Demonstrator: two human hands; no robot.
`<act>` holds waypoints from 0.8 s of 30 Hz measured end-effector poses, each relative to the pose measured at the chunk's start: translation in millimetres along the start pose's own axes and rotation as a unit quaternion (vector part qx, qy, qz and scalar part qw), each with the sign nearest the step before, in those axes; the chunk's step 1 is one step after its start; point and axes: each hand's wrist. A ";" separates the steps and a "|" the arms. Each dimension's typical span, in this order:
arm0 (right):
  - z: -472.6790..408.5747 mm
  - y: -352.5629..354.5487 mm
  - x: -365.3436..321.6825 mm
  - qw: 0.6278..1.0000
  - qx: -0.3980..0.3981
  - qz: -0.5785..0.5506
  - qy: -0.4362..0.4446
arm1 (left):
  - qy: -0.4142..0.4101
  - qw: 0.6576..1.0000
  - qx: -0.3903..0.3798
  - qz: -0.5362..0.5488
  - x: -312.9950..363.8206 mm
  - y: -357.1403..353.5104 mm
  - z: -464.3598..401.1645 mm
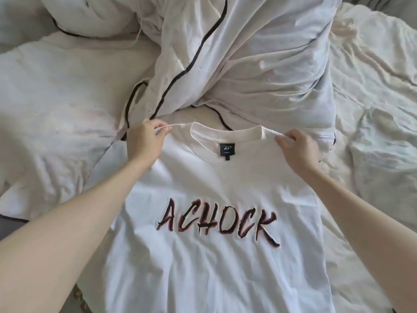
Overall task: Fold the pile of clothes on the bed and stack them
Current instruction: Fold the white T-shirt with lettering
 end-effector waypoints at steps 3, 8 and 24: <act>-19.1 -35.1 14.9 0.999 0.007 0.031 -0.011 | -0.025 0.999 0.004 -0.037 -19.1 -35.0 -13.6; -24.5 -81.0 42.8 0.993 0.027 0.105 0.039 | -0.049 0.994 -0.003 -0.095 -54.0 -76.6 -22.3; 99.0 -103.1 -1.0 0.973 -0.076 0.153 0.155 | -0.130 0.971 -0.130 -0.150 -75.4 -21.3 53.0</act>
Point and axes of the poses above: each hand's wrist, its own z-axis away from the middle knuckle, its own y-axis out of the back of the hand, x = y × z, and after that the axes turned 4 degrees about z, right-handed
